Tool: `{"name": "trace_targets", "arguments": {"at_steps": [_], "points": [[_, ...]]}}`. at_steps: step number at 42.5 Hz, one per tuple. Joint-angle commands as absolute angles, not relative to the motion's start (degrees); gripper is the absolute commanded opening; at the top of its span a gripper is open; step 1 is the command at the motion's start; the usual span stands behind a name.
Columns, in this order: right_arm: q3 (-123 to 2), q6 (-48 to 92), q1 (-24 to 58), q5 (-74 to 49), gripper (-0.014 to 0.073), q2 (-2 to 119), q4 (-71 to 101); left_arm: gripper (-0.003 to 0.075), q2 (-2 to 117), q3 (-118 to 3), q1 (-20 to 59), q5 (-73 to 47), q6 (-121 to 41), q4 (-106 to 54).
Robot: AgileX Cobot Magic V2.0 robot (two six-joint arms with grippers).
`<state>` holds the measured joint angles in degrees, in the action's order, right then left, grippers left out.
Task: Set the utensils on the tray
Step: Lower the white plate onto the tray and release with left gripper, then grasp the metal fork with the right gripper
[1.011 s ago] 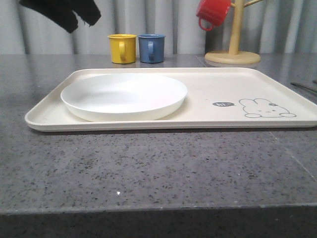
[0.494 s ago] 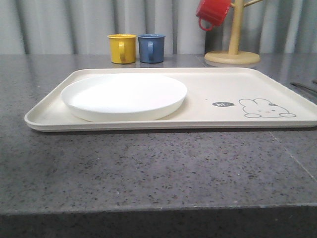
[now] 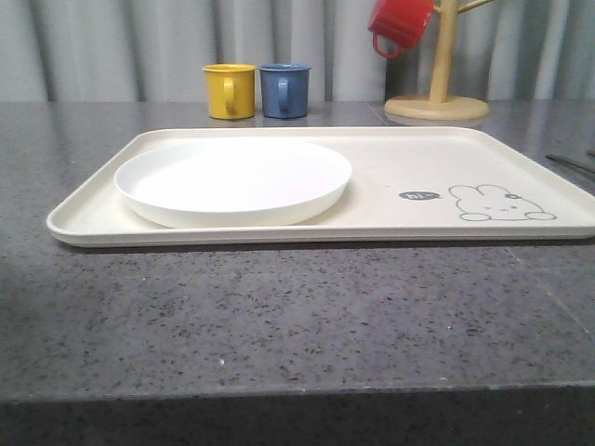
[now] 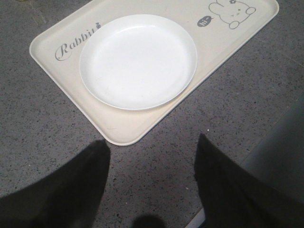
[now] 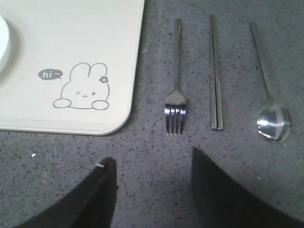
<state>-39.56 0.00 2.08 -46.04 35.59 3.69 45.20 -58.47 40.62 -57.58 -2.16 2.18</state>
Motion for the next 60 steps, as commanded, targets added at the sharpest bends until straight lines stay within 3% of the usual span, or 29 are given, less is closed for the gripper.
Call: {"name": "trace_targets", "arguments": {"at_steps": [1,13,36,56,60], "points": [[-44.86,0.0,2.17,-46.06,0.0396,39.93,2.52,0.0388,44.72,-59.72,40.98,-53.63,-1.53,2.39],[-56.06,1.62,2.17,-53.73,0.0396,54.85,1.98,0.0388,44.72,-59.72,40.98,-53.63,-1.53,2.39],[-69.32,1.63,2.17,-53.97,0.0394,80.45,-2.37,0.0388,44.72,-59.72,40.98,-53.63,-1.53,2.39],[-71.65,1.63,2.17,-48.66,0.0393,91.15,-3.59,0.0388,44.72,-59.72,40.98,-53.63,-1.53,2.39],[-71.65,1.63,2.17,-48.15,0.0346,91.96,-3.53,0.0388,44.72,-59.72,40.98,-53.63,-1.53,2.39]]}}
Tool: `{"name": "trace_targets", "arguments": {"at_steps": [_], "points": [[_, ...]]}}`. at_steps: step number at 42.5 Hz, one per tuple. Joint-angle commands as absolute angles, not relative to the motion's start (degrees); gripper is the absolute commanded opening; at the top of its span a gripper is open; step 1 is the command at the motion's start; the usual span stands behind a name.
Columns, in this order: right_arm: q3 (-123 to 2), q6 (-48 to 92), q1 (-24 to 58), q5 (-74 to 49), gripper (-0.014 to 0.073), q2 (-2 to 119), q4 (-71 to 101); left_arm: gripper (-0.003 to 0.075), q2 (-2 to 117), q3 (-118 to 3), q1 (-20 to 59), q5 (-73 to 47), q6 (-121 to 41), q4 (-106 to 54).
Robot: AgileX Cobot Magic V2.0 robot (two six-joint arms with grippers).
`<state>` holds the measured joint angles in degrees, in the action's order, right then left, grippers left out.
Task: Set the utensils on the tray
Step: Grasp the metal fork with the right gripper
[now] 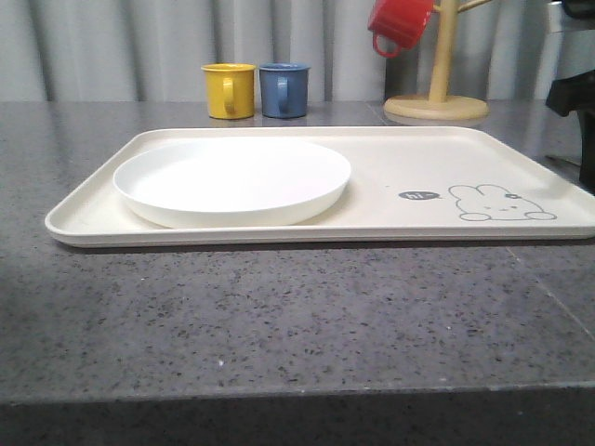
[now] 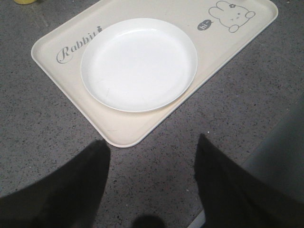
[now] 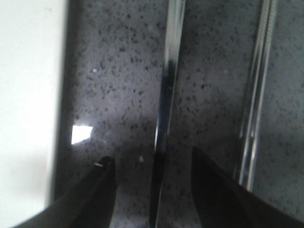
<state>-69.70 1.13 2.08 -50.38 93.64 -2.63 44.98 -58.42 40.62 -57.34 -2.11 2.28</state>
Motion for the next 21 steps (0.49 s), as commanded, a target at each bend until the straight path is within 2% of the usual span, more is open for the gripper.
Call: {"name": "trace_targets", "arguments": {"at_steps": [1,5,15,21], "points": [[-71.65,1.63,2.17,-48.25,0.0324,92.1,-3.53,0.0388,44.72,-59.72,40.98,-53.63,-1.53,2.39],[-71.65,1.63,2.17,-48.55,0.0216,92.69,-3.53,0.0388,44.72,-59.72,40.98,-53.63,-1.53,2.39],[-71.65,1.63,2.17,-49.2,0.0019,92.74,-3.28,0.0388,44.72,-59.72,40.98,-53.63,-1.53,2.39],[-71.65,1.63,2.17,-49.6,-0.0046,91.12,-3.4,0.0388,44.72,-59.72,40.98,-53.63,-1.53,2.39]]}}
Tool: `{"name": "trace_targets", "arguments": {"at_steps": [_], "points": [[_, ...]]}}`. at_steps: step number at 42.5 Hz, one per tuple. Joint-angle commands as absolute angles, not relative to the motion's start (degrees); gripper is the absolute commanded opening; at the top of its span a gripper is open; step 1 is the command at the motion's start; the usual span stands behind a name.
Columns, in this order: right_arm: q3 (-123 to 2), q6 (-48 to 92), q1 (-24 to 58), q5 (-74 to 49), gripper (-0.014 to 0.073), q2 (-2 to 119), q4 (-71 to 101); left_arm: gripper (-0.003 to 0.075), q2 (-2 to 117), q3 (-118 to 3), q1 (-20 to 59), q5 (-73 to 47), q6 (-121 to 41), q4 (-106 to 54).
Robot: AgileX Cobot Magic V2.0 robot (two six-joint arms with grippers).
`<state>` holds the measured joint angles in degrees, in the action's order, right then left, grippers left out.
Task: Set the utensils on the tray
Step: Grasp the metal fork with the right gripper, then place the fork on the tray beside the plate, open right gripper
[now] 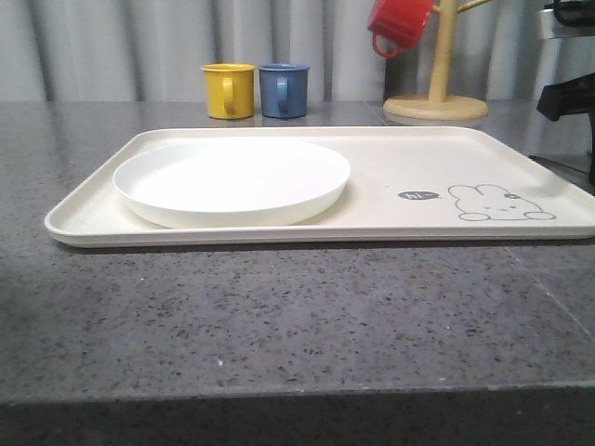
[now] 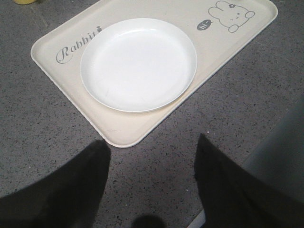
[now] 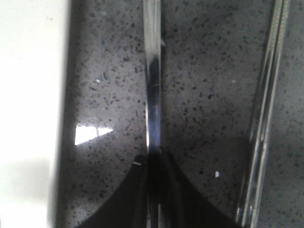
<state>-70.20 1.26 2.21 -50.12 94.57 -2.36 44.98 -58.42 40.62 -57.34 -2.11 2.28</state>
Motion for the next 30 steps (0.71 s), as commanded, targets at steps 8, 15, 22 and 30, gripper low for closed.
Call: {"name": "trace_targets", "arguments": {"at_steps": [8,15,22,30], "points": [[-71.86,1.63,3.21,-51.27,-0.0046,86.09,-1.81,0.0388,44.72,-59.72,40.98,-53.63,-1.53,2.39],[-75.82,1.63,9.34,-57.04,-0.0045,84.84,-0.6,0.0388,44.72,-59.72,40.98,-53.63,-1.53,2.39],[-80.88,1.63,17.33,-60.27,-0.0045,85.95,2.47,0.0388,44.72,-59.72,40.98,-53.63,-1.53,2.39],[-86.35,-0.52,22.44,-60.84,-0.0045,90.46,5.62,0.0388,44.72,-59.72,40.98,-53.52,-1.53,2.39]]}}
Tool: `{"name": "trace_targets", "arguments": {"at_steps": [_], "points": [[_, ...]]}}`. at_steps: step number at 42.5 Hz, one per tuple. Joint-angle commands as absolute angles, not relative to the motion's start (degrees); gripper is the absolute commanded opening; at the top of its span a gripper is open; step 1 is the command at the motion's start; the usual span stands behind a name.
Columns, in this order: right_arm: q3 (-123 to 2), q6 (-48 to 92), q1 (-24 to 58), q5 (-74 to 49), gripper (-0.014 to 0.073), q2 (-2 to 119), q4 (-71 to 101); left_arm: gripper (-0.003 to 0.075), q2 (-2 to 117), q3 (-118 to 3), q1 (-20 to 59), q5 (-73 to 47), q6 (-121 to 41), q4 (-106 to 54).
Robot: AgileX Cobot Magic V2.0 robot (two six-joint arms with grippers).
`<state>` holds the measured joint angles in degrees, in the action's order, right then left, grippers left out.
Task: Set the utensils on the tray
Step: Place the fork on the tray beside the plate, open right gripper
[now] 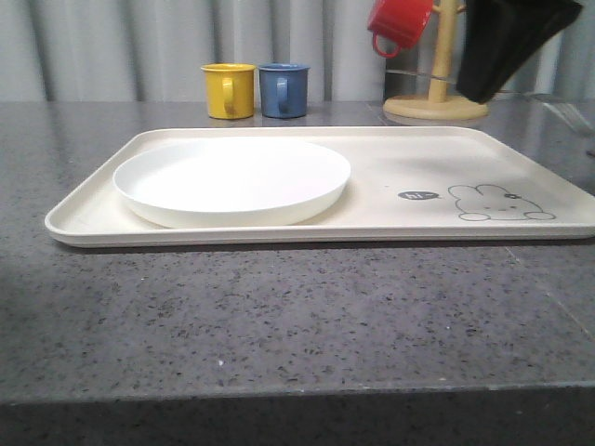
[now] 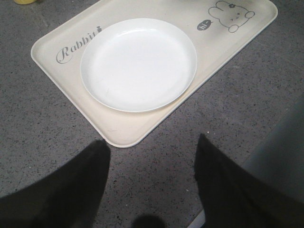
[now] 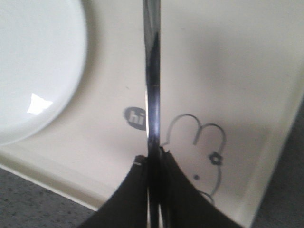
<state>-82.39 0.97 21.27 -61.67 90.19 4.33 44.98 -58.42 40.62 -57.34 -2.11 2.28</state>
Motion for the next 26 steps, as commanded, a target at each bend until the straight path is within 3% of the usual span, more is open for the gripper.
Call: {"name": "trace_targets", "arguments": {"at_steps": [1,26], "points": [[-86.73,-1.49,22.68,-61.15,-0.0045,91.1,5.74,0.0388,44.72,-59.72,40.98,-53.52,-1.53,2.39],[-89.65,-24.73,22.92,-54.88,-0.0041,102.74,0.0,0.0388,44.72,-59.72,40.98,-53.52,-1.53,2.39]]}}
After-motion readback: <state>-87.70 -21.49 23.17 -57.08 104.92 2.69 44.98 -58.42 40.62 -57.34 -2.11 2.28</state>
